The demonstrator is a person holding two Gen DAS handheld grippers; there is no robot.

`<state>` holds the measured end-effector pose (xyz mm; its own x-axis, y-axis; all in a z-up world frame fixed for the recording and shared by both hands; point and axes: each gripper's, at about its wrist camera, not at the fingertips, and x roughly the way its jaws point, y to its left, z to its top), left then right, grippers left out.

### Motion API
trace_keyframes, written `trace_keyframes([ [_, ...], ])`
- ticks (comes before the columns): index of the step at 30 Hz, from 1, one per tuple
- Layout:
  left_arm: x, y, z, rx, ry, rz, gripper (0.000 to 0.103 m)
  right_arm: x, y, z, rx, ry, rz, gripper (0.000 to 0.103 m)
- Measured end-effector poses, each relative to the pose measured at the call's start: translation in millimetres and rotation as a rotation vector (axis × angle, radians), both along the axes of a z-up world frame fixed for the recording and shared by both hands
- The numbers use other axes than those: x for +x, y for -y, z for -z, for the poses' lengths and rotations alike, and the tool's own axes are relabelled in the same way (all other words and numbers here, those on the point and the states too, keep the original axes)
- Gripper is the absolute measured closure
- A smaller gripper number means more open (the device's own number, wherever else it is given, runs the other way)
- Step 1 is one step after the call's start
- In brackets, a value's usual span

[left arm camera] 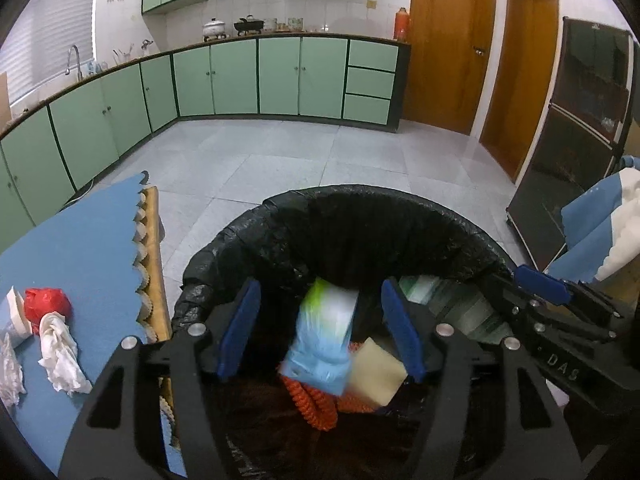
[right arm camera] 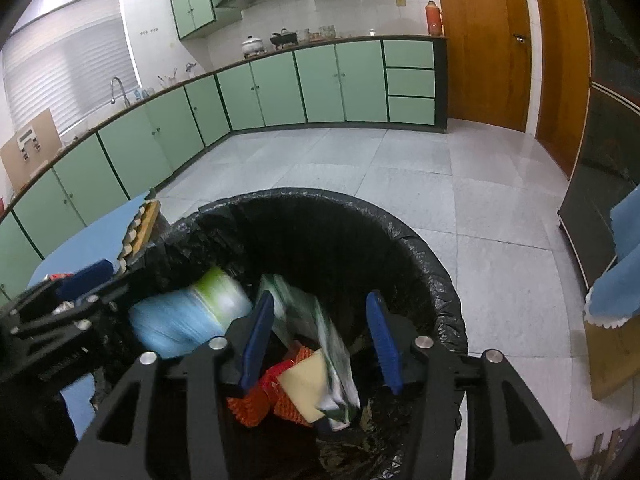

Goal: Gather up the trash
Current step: 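Open both tools to drop the cartons into the bin, then move both tools back to the white tissues on the table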

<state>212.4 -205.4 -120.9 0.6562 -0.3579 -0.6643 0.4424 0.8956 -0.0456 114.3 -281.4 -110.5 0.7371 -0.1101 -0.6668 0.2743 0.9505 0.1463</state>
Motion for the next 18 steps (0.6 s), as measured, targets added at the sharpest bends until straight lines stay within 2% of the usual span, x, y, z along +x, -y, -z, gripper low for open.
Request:
trace_keyframes([
  [4, 0, -8, -5, -0.005, 0.014, -0.019, 0.038, -6, -1, -1, -0.003, 0.007, 0.006, 0.050],
  [10, -6, -36, -20, -0.018, 0.051, -0.067, 0.031, -12, -11, -14, -0.035, 0.043, -0.007, 0.022],
  [12, -10, -48, -26, -0.021, 0.069, -0.083, 0.026, -14, -18, -21, -0.035, 0.058, -0.016, 0.012],
  [14, -15, -62, -32, -0.018, 0.091, -0.105, 0.022, -16, -23, -25, -0.028, 0.070, -0.021, 0.007],
  [18, -21, -94, -42, -0.027, 0.103, -0.149, 0.020, -13, -44, -37, 0.002, 0.091, -0.041, 0.006],
])
